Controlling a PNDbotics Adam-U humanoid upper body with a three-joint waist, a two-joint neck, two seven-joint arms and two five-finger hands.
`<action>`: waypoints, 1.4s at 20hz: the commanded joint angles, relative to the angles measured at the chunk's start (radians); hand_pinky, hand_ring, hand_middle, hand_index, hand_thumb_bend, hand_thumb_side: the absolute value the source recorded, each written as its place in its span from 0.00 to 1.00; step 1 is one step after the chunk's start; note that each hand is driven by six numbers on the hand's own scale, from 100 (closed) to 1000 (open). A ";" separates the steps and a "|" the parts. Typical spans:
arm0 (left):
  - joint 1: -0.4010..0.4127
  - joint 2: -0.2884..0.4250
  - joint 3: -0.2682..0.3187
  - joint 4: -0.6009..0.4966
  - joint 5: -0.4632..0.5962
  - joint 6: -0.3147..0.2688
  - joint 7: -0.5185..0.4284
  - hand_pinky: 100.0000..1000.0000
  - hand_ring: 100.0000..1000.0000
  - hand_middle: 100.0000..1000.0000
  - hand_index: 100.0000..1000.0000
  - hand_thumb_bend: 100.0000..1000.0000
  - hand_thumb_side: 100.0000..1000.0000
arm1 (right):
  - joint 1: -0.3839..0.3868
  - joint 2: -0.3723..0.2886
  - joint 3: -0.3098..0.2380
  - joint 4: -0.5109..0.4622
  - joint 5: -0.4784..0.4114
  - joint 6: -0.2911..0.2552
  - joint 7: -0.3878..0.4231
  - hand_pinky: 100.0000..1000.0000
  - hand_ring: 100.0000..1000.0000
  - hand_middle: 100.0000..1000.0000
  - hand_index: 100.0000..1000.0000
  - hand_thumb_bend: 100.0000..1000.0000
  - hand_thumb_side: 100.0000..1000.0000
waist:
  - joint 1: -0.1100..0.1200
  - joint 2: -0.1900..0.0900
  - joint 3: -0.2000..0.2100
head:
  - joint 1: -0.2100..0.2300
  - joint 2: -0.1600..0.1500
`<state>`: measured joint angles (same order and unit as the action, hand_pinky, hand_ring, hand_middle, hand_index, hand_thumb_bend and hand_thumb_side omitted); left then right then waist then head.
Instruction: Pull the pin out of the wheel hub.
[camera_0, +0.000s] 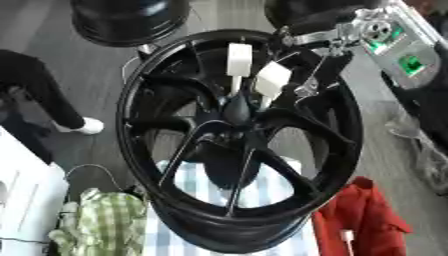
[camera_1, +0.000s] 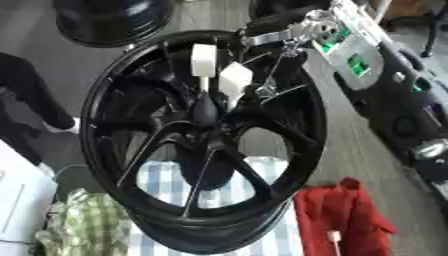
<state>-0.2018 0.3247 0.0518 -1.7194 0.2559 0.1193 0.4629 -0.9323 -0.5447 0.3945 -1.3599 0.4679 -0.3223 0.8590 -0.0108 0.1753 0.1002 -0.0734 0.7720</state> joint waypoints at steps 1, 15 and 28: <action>-0.013 0.014 0.001 -0.012 -0.003 -0.001 -0.005 0.68 0.66 0.63 0.72 0.20 0.70 | -0.016 -0.018 -0.021 -0.002 -0.032 -0.038 0.048 0.86 0.71 0.52 0.57 0.00 0.00 | 0.003 -0.010 0.001 | -0.003 -0.002; -0.015 0.015 0.002 -0.011 -0.004 -0.001 -0.009 0.69 0.66 0.63 0.72 0.19 0.71 | -0.042 -0.026 -0.102 -0.079 -0.090 0.020 0.048 0.82 0.62 0.43 0.47 0.00 0.00 | 0.003 -0.013 -0.003 | 0.007 -0.002; -0.006 0.026 0.011 -0.011 -0.005 -0.003 -0.001 0.69 0.66 0.63 0.72 0.19 0.71 | 0.007 -0.167 -0.284 -0.215 -0.187 0.123 -0.026 0.82 0.61 0.42 0.46 0.00 0.00 | -0.003 -0.016 -0.019 | 0.023 -0.002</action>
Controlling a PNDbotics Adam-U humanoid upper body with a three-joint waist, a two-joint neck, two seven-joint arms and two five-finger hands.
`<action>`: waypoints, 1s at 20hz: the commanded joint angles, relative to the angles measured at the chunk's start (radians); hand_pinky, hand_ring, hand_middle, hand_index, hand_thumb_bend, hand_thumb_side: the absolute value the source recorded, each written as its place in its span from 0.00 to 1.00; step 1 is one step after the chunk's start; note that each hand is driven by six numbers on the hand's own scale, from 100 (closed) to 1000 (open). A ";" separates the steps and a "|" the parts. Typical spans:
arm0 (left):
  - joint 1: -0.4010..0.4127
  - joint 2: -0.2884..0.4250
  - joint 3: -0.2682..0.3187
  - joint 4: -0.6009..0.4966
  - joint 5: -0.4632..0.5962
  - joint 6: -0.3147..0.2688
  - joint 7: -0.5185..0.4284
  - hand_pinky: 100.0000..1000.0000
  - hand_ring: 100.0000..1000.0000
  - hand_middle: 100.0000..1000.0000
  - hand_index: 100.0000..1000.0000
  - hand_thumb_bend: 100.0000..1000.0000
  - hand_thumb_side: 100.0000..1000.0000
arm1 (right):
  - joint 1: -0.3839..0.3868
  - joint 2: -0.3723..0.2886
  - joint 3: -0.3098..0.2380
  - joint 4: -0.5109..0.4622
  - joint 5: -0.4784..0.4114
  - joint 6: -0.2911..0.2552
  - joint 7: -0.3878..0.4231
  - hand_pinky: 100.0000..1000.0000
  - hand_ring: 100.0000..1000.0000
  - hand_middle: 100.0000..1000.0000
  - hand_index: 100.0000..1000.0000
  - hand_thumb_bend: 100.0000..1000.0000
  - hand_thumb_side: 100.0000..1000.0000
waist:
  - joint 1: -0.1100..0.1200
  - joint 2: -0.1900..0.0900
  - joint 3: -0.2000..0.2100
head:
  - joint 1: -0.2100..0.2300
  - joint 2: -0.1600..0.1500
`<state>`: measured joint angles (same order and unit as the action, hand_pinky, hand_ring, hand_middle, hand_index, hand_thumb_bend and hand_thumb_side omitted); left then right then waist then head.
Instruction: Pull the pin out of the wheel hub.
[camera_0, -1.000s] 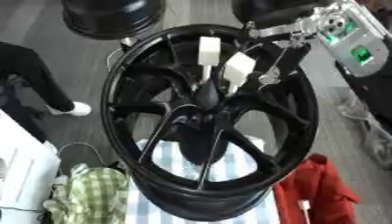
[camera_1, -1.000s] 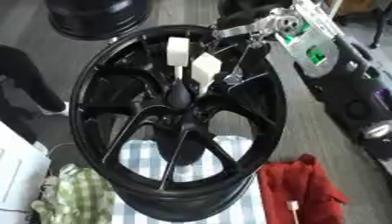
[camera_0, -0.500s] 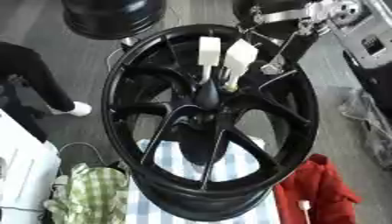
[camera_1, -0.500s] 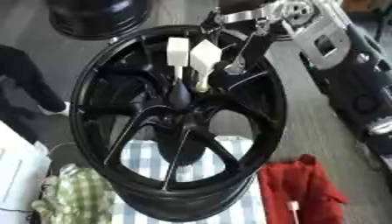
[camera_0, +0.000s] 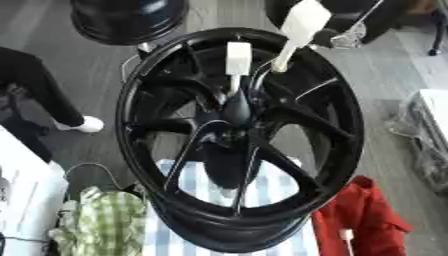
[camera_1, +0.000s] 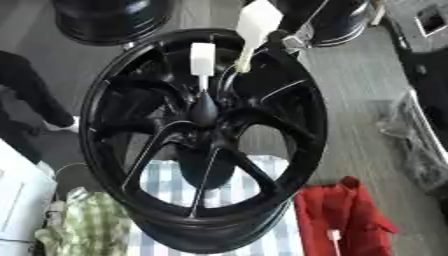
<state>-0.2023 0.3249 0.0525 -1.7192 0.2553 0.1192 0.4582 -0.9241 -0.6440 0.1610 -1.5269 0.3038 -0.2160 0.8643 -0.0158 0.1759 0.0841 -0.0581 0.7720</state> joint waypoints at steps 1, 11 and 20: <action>-0.005 0.026 0.011 -0.011 -0.005 -0.003 0.004 0.69 0.66 0.63 0.72 0.19 0.71 | 0.015 -0.089 -0.067 -0.066 -0.028 0.024 -0.047 0.82 0.61 0.42 0.46 0.00 0.00 | 0.001 -0.016 -0.004 | 0.010 -0.002; -0.001 0.037 0.025 -0.014 -0.007 -0.007 0.016 0.69 0.66 0.63 0.72 0.18 0.72 | 0.362 -0.294 -0.284 -0.201 -0.030 0.107 -0.255 0.82 0.60 0.42 0.46 0.00 0.00 | 0.002 -0.008 -0.032 | 0.042 -0.002; -0.001 0.041 0.033 -0.016 -0.008 -0.009 0.025 0.69 0.66 0.63 0.72 0.18 0.71 | 0.618 -0.265 -0.431 -0.204 0.043 0.175 -0.395 0.82 0.60 0.42 0.46 0.00 0.00 | 0.003 -0.004 -0.044 | 0.059 -0.002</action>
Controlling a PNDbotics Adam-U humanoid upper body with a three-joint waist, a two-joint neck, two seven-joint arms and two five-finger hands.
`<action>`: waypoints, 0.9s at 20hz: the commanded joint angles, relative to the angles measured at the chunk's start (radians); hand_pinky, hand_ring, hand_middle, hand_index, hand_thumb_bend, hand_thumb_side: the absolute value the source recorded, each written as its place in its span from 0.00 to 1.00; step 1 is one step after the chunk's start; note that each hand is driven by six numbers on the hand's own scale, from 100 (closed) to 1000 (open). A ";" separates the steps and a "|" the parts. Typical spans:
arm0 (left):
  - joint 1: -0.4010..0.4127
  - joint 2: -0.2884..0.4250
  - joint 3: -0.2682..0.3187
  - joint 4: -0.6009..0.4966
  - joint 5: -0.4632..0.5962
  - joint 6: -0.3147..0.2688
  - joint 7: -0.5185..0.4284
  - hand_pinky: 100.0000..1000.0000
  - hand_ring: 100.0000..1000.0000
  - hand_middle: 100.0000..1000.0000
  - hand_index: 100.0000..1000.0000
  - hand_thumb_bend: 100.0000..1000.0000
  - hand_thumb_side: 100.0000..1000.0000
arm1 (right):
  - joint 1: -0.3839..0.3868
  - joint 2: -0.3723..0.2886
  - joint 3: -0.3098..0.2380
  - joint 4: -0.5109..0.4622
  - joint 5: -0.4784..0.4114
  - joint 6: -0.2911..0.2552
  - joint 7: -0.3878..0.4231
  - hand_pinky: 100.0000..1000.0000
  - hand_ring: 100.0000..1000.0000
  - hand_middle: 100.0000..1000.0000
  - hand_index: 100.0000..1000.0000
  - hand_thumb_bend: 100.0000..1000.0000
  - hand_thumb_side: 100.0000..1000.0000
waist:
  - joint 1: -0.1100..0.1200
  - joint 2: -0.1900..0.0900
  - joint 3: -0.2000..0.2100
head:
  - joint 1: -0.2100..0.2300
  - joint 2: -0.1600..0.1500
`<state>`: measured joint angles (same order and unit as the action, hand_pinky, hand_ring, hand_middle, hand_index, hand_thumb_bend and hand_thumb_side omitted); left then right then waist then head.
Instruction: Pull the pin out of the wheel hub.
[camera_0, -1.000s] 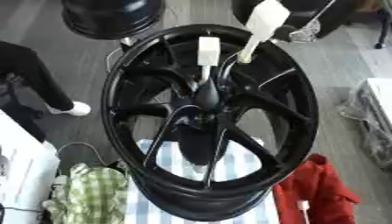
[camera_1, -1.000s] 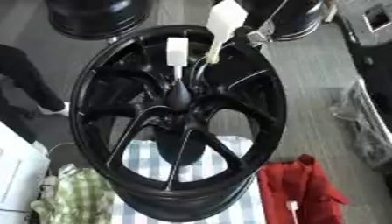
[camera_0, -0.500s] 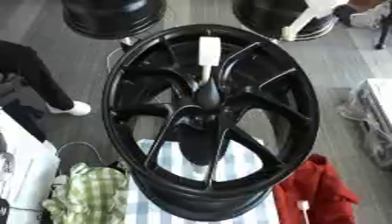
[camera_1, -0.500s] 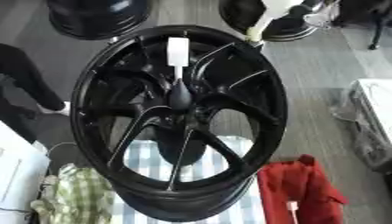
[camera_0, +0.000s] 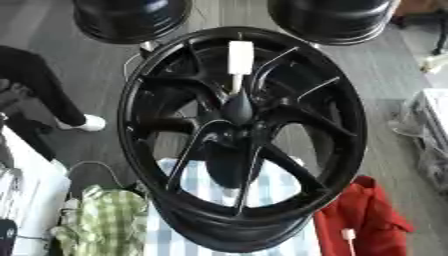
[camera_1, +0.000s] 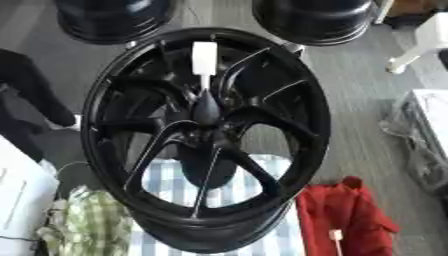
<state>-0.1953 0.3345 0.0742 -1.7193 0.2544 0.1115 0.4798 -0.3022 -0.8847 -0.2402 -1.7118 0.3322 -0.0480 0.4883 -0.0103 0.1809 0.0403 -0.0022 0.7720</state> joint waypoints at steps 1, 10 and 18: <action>-0.005 0.032 0.019 -0.016 -0.008 -0.003 0.008 0.69 0.66 0.63 0.72 0.18 0.72 | 0.008 -0.014 -0.041 -0.010 0.022 0.014 -0.023 0.82 0.61 0.43 0.48 0.00 0.00 | -0.001 -0.005 -0.009 | 0.019 -0.002; 0.000 0.034 0.022 -0.016 -0.008 -0.004 0.012 0.69 0.66 0.63 0.72 0.17 0.72 | 0.217 0.095 -0.184 0.162 0.165 0.153 -0.073 0.88 0.80 0.75 0.77 0.09 0.00 | -0.004 -0.013 -0.014 | 0.023 -0.002; -0.003 0.031 0.020 -0.015 -0.007 -0.004 0.008 0.69 0.66 0.63 0.72 0.17 0.72 | 0.215 0.119 -0.202 0.164 0.188 0.193 -0.068 0.91 0.87 0.86 0.87 0.20 0.21 | -0.004 -0.014 -0.009 | 0.019 -0.002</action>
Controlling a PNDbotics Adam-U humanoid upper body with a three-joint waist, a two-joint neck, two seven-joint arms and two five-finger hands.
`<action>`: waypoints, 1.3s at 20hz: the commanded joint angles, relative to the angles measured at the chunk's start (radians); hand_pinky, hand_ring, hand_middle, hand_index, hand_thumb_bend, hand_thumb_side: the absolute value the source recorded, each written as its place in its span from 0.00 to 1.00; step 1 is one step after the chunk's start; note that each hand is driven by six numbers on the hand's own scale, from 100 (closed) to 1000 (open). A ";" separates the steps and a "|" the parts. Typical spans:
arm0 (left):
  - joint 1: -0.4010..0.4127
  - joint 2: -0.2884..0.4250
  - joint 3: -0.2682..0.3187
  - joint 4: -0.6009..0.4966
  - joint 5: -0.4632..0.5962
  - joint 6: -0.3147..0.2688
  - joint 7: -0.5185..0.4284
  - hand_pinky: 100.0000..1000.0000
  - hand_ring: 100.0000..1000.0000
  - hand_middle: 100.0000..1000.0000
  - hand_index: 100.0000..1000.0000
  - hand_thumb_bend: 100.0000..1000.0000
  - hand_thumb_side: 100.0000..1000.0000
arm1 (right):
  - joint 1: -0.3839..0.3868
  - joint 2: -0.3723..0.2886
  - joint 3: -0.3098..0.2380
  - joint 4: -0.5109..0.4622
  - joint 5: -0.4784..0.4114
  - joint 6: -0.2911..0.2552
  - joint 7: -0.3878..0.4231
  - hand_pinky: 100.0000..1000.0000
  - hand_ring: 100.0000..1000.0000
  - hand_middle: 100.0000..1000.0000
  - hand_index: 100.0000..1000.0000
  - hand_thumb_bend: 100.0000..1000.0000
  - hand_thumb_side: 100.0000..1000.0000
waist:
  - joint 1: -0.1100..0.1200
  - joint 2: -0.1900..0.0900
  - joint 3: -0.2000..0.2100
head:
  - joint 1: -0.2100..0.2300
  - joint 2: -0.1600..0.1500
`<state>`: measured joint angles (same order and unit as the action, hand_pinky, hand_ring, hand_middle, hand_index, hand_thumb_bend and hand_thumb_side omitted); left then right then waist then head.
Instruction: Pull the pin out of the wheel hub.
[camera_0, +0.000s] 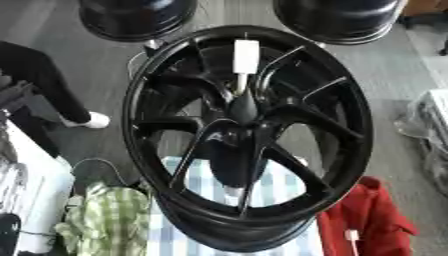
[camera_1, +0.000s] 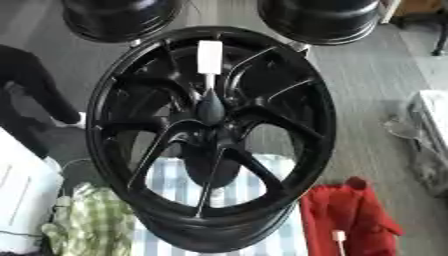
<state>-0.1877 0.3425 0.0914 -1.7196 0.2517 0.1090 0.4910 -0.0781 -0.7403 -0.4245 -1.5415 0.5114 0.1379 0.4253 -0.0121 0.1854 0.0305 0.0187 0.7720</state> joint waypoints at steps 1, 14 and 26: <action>-0.011 0.023 0.002 -0.015 -0.004 -0.001 -0.004 0.69 0.66 0.63 0.72 0.17 0.72 | -0.011 -0.025 -0.018 -0.008 0.009 0.007 -0.006 0.91 0.86 0.86 0.87 0.20 0.20 | -0.002 -0.019 0.001 | -0.002 -0.002; -0.011 0.019 -0.002 -0.014 -0.004 0.000 -0.010 0.70 0.66 0.63 0.72 0.17 0.72 | -0.122 0.040 -0.051 -0.120 -0.127 0.046 -0.159 0.93 0.76 0.78 0.82 0.00 0.40 | 0.004 -0.023 0.003 | -0.010 -0.002; -0.026 0.009 -0.014 -0.017 0.000 -0.001 -0.021 0.70 0.66 0.64 0.73 0.16 0.72 | -0.308 0.231 0.091 -0.127 -0.336 0.117 -0.368 0.94 0.73 0.75 0.80 0.00 0.38 | 0.012 -0.026 0.021 | -0.027 -0.002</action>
<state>-0.2026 0.3409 0.0765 -1.7195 0.2518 0.1092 0.4737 -0.3706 -0.5025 -0.3444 -1.6602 0.2000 0.2588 0.0803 -0.0011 0.1797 0.0508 -0.0033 0.7720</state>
